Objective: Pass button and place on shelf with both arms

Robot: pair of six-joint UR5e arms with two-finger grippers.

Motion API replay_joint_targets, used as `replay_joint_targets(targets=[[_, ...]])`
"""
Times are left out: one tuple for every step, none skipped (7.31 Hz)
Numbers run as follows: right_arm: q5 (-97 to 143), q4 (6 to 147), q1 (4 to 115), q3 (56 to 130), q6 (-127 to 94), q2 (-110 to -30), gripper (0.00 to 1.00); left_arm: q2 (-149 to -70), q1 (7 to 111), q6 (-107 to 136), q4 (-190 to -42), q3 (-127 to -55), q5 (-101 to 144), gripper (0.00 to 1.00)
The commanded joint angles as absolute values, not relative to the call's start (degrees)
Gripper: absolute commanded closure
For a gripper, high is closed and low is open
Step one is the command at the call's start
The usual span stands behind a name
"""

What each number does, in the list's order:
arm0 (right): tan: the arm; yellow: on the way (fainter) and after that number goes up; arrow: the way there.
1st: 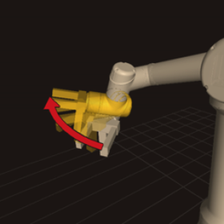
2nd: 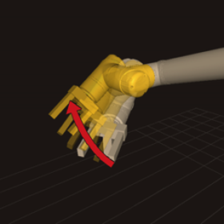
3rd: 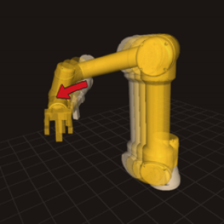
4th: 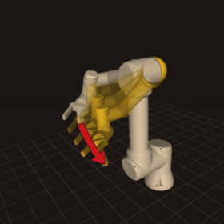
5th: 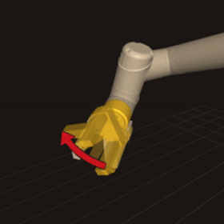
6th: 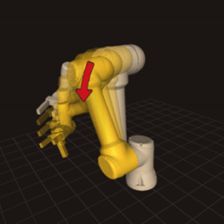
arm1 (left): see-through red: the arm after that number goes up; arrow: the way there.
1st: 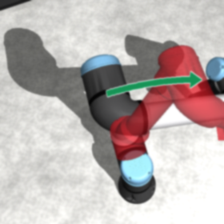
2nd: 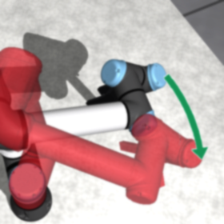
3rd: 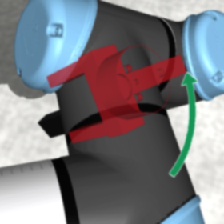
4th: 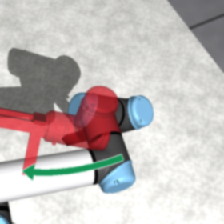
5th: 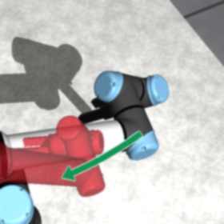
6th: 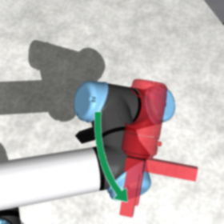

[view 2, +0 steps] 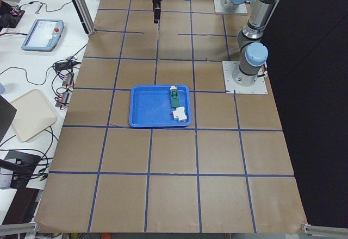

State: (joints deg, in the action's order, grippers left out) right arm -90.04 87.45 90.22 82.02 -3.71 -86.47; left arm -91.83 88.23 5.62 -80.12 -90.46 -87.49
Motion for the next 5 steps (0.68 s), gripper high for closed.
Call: replay_joint_targets(targets=[[-90.1,87.7,90.3,82.1,-3.7,-86.4,0.00,-92.0,88.3,5.7,-80.8,-90.2,-87.8,0.00],[-90.0,87.8,90.3,82.1,-3.8,-86.5,0.00,-91.8,88.3,5.1,-82.6,-89.6,-87.9,0.00],[-90.0,87.8,90.3,82.1,-3.7,-86.4,0.00,-91.3,88.3,4.9,-84.4,-89.6,-88.0,0.00],[-90.0,88.0,90.3,82.1,-3.7,-86.1,0.00,-91.1,88.2,4.7,-84.8,-89.6,-88.1,0.00],[-90.0,87.9,90.3,82.1,-3.7,-86.1,0.00,-91.1,88.2,4.7,-84.8,-89.6,-88.1,0.00]])
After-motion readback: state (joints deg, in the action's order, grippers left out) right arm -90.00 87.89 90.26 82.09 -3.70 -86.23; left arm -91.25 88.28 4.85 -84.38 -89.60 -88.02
